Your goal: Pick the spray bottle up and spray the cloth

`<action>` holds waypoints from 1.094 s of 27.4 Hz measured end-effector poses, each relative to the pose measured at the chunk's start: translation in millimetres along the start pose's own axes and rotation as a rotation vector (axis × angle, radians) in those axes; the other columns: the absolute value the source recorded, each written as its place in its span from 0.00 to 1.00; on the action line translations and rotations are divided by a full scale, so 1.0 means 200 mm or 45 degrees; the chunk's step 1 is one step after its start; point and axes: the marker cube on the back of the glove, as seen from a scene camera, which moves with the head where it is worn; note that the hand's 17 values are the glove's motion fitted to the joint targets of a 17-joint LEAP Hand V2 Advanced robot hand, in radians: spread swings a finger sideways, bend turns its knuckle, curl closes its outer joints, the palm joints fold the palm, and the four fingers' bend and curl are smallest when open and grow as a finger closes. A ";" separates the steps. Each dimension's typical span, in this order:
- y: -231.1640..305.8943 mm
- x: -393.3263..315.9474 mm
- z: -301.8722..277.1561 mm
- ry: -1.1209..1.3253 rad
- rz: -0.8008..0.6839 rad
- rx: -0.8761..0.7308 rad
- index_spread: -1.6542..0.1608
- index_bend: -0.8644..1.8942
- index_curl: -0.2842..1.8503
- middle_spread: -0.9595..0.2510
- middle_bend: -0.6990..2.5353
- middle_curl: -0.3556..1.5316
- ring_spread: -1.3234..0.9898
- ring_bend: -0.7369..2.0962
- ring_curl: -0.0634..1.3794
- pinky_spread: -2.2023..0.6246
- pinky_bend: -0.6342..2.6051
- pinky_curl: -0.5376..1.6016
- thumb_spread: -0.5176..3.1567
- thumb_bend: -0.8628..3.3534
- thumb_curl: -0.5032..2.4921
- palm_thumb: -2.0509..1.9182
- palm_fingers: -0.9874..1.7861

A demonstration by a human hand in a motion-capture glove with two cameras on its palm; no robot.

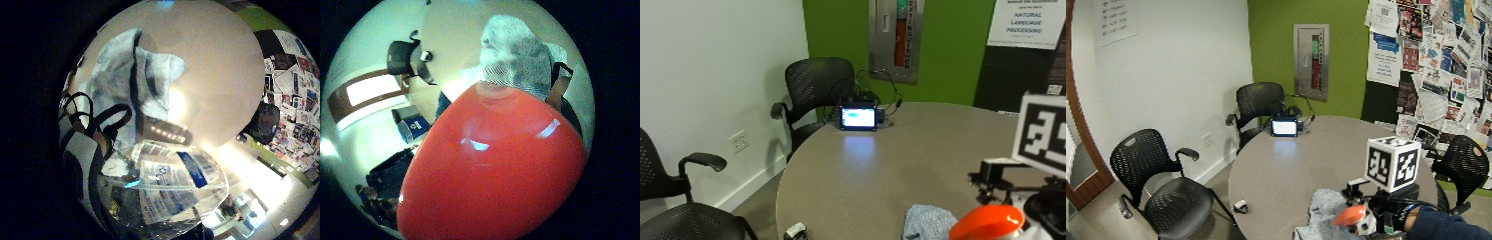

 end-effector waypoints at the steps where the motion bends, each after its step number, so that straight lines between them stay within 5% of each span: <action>1: -0.01 -0.04 -0.06 -0.005 -0.050 -0.042 0.76 0.40 0.41 0.65 0.41 0.46 0.47 0.49 0.36 0.67 0.33 0.43 0.26 0.20 0.43 0.75 0.86; 15: 0.13 0.06 -0.37 -0.522 -0.205 0.226 0.76 0.40 0.41 0.65 0.41 0.46 0.47 0.49 0.36 0.67 0.33 0.43 0.26 0.20 0.43 0.75 0.85; 30: 0.19 0.57 -0.46 -1.107 -0.232 0.815 0.76 0.40 0.41 0.65 0.41 0.46 0.47 0.49 0.36 0.67 0.33 0.43 0.25 0.20 0.43 0.75 0.85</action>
